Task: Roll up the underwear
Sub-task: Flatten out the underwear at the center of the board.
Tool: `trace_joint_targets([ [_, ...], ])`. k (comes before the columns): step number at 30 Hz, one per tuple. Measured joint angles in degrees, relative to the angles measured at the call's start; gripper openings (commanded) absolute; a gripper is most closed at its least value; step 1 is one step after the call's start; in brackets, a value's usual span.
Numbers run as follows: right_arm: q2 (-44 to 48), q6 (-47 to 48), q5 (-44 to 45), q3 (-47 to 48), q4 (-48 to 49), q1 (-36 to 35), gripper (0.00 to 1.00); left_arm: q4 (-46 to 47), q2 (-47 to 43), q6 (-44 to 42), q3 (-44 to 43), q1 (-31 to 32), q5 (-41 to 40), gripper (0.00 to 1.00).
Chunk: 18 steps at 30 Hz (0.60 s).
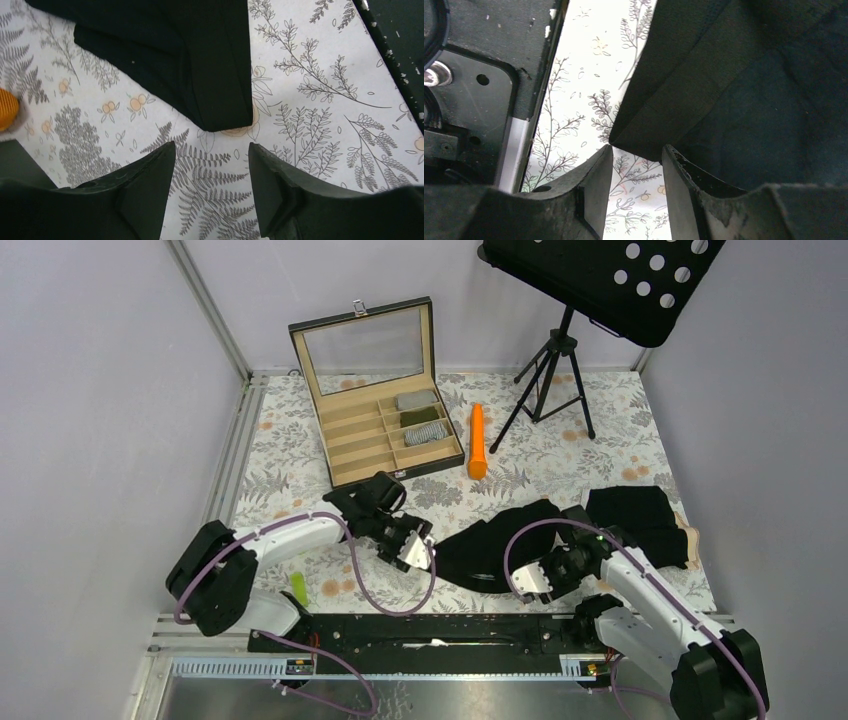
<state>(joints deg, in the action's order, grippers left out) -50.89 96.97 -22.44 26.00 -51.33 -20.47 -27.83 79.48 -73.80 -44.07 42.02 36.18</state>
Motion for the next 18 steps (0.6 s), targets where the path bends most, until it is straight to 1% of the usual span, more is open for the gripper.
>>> trace_joint_targets([
  [4, 0.0, 0.0, 0.0, -1.6, 1.0, -0.5, 0.50, 0.9, 2.4, -3.2, 0.0, 1.3, 0.6, 0.58],
  [8, -2.3, -2.3, 0.0, -1.7, 2.4, -0.7, 0.51, 1.0, 5.2, -5.1, 0.0, 2.3, 0.6, 0.56],
  [11, -3.2, -4.2, -0.2, -1.5, 3.2, -0.7, 0.49, 1.0, 6.5, -6.8, 0.0, 2.8, 0.6, 0.52],
  [13, -3.3, -5.2, -0.3, -1.5, 3.7, -0.8, 0.47, 1.0, 7.1, -8.3, 0.0, 3.0, 0.5, 0.47],
  [15, -3.3, -6.1, -0.6, -1.7, 4.3, -0.9, 0.41, 1.3, 7.6, -10.4, 0.3, 3.4, 0.3, 0.42],
  [18, -3.3, -7.1, -0.6, -2.0, 5.1, -0.9, 0.27, 3.8, 7.5, -14.2, 1.9, 4.8, 0.0, 0.29],
])
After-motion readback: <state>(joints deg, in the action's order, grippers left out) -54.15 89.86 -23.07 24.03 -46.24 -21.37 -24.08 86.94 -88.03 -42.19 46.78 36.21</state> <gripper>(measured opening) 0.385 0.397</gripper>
